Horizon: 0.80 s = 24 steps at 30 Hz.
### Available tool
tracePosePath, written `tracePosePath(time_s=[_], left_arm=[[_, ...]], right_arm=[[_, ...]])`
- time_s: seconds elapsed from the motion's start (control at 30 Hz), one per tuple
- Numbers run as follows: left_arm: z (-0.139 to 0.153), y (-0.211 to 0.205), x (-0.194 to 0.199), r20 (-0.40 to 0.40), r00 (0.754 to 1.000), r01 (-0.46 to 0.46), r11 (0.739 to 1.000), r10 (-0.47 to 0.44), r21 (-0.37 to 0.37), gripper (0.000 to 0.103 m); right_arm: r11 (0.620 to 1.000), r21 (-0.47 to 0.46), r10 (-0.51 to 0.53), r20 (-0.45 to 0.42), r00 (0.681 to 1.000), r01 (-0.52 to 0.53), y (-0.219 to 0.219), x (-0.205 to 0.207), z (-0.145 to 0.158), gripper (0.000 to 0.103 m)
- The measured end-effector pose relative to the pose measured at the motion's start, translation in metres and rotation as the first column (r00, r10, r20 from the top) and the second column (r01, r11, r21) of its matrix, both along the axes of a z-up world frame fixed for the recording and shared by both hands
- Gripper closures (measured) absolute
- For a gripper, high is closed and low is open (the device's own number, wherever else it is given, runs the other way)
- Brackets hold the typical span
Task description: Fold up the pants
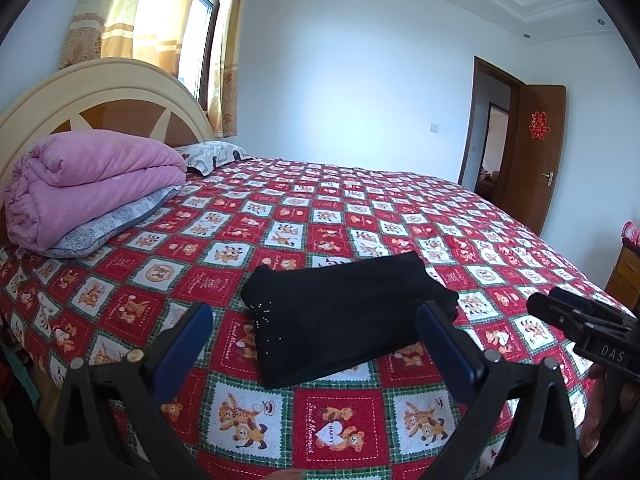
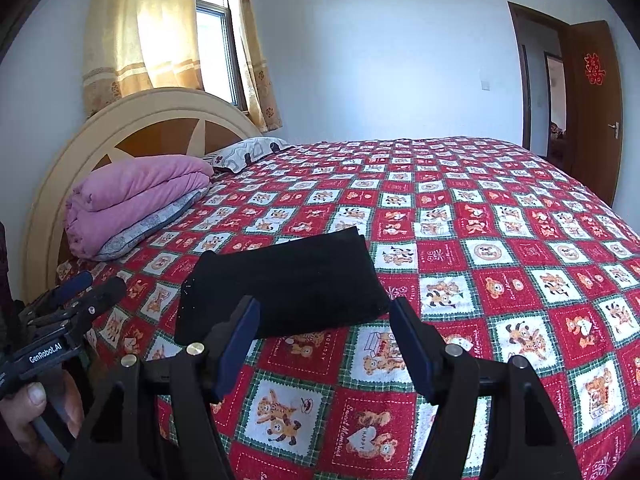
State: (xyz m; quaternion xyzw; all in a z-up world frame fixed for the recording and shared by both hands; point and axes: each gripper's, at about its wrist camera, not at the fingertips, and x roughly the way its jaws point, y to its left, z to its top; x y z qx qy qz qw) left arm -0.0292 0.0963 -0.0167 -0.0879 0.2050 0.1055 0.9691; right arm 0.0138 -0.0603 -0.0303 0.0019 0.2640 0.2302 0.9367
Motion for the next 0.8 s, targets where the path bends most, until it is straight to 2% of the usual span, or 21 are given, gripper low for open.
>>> tracePosePath(time_s=[0.1, 0.43, 0.8], left_arm=[[0.004, 0.002, -0.002, 0.011, 1.0, 0.006, 1.0, -0.006, -0.015, 0.0], [0.004, 0.005, 0.0, 0.004, 0.999, -0.034, 0.999, 0.034, 0.006, 0.0], [-0.004, 0.0, 0.001, 0.004, 1.0, 0.001, 1.0, -0.001, 0.026, 0.0]], right_arm=[[1.0, 0.003, -0.003, 0.006, 1.0, 0.003, -0.002, -0.001, 0.002, 0.034], [1.0, -0.002, -0.004, 0.004, 1.0, 0.004, -0.002, -0.002, 0.0, 0.034], [1.0, -0.009, 0.0, -0.012, 1.0, 0.0, 0.0, -0.001, -0.007, 0.034]])
